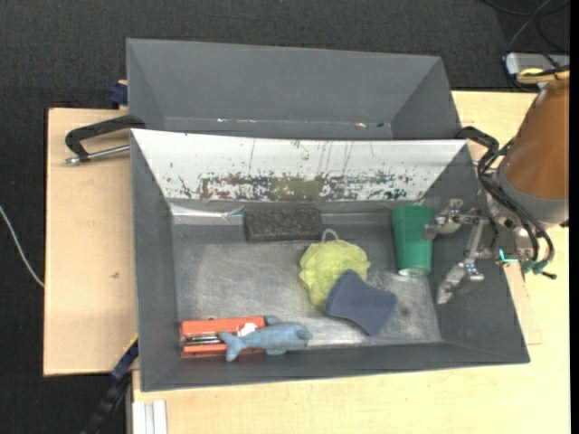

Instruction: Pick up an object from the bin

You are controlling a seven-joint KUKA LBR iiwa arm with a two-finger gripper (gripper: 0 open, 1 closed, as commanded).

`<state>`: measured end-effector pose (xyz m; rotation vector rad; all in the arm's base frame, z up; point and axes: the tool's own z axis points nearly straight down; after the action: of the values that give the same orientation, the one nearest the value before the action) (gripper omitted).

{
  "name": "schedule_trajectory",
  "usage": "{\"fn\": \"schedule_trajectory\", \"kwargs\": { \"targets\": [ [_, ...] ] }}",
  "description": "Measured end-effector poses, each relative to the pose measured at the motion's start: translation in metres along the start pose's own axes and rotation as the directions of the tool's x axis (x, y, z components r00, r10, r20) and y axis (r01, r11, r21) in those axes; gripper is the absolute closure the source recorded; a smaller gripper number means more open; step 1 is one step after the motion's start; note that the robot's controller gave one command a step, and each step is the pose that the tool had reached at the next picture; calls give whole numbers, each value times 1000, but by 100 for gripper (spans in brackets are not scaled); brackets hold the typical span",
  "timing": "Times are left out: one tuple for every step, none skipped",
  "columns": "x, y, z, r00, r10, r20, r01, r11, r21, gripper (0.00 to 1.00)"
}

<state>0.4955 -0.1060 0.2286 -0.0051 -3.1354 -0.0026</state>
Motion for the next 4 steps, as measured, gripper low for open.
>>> {"fn": "schedule_trajectory", "kwargs": {
  "targets": [
    [-2, 0, -4, 1000, -2, 9, 2, 1000, 2, 0],
    [-87, 56, 124, 978, 208, 8, -208, 978, -2, 100],
    [-88, 55, 123, 978, 210, 11, -210, 978, 0, 0],
    [-88, 55, 123, 978, 209, 11, -209, 978, 0, 100]
  ]
}}
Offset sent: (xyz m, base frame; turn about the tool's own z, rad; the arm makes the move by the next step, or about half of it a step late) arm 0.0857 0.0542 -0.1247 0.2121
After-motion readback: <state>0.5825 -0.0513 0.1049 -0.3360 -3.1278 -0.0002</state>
